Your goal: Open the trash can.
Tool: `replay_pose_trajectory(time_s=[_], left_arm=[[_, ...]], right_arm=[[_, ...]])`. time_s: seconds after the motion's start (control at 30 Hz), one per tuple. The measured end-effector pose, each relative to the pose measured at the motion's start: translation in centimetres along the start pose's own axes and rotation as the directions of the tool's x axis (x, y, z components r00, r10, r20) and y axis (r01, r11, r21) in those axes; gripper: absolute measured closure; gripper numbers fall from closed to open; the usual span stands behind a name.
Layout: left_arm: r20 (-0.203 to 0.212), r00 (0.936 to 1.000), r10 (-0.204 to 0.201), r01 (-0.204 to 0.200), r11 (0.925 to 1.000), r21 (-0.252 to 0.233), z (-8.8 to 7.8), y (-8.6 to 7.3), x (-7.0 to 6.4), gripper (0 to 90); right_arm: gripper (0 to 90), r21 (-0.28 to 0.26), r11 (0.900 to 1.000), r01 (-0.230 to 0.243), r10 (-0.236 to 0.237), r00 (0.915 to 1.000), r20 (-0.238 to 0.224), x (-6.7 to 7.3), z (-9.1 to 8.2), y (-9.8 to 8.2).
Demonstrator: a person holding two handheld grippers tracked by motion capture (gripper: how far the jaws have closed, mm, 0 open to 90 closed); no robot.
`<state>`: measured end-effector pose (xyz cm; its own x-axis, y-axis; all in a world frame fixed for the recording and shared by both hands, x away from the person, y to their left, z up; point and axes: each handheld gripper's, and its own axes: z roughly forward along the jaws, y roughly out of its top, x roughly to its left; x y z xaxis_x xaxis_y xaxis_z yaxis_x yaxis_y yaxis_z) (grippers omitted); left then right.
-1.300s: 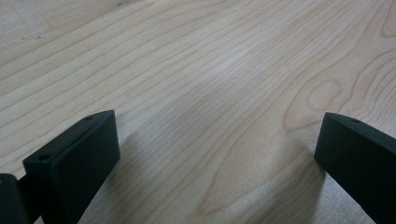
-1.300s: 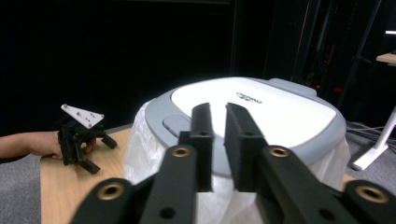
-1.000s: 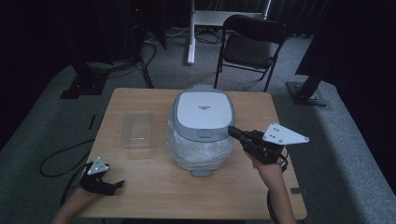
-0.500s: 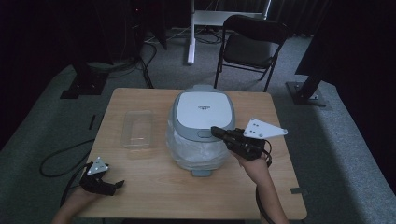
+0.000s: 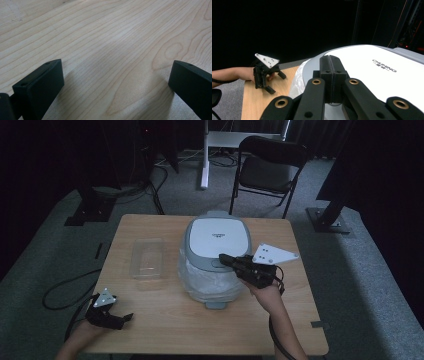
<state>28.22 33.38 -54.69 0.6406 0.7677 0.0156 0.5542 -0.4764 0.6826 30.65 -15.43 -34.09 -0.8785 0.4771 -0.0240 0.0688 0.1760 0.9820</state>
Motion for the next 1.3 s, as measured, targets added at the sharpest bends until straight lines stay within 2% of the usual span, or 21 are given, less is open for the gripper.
replay_pose_trajectory(time_s=[0.7, 0.8, 1.3], left_arm=[[-0.003, 1.0, -0.004, 0.004, 1.0, 0.0, 0.0, 0.0, 0.0, 0.9], [-0.003, 1.0, -0.004, 0.004, 1.0, 0.0, 0.0, 0.0, 0.0, 0.9], [-0.003, 1.0, -0.003, 0.003, 1.0, 0.0, 0.0, 0.0, 0.0, 0.9]], right_arm=[[90.0, 0.031, 0.999, -0.012, 0.012, 0.9999, -0.002, -0.1, 0.6, -1.0], [90.0, 0.047, 0.999, -0.002, 0.002, 1.0, 0.007, 0.0, 0.8, -1.1], [90.0, 0.033, 0.999, -0.004, 0.004, 0.9999, 0.014, -0.2, 0.9, -1.3]])
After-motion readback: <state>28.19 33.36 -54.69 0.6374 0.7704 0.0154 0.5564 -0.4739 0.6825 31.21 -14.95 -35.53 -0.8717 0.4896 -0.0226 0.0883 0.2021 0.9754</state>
